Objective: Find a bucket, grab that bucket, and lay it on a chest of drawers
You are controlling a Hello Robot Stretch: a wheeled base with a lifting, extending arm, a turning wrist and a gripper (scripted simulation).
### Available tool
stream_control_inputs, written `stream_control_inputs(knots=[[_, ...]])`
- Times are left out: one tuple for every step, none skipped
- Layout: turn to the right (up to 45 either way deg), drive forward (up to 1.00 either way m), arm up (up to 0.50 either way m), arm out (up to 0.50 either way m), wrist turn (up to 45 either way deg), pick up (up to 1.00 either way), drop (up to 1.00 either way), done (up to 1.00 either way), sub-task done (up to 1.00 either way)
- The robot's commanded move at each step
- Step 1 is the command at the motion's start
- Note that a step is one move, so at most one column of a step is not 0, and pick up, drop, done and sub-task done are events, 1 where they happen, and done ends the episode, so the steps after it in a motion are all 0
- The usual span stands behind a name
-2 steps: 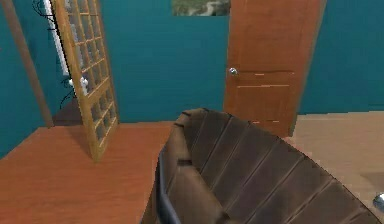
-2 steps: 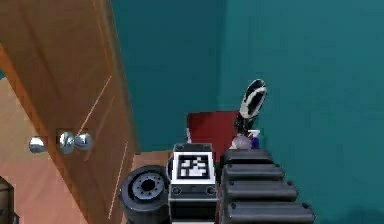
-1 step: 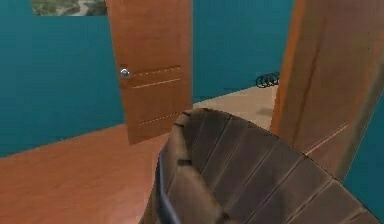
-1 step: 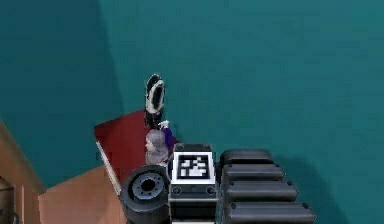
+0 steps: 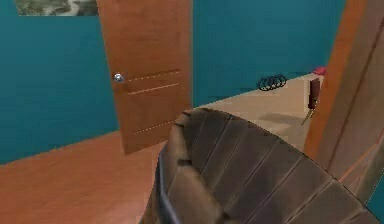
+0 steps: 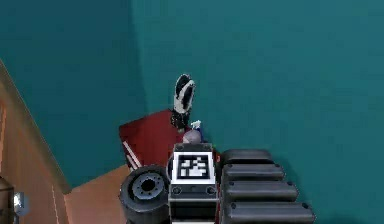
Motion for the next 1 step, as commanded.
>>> stream_control_inputs(knots=[[45.0,0.00,0.00,0.00,0.0,0.00,0.00,0.00,0.00]])
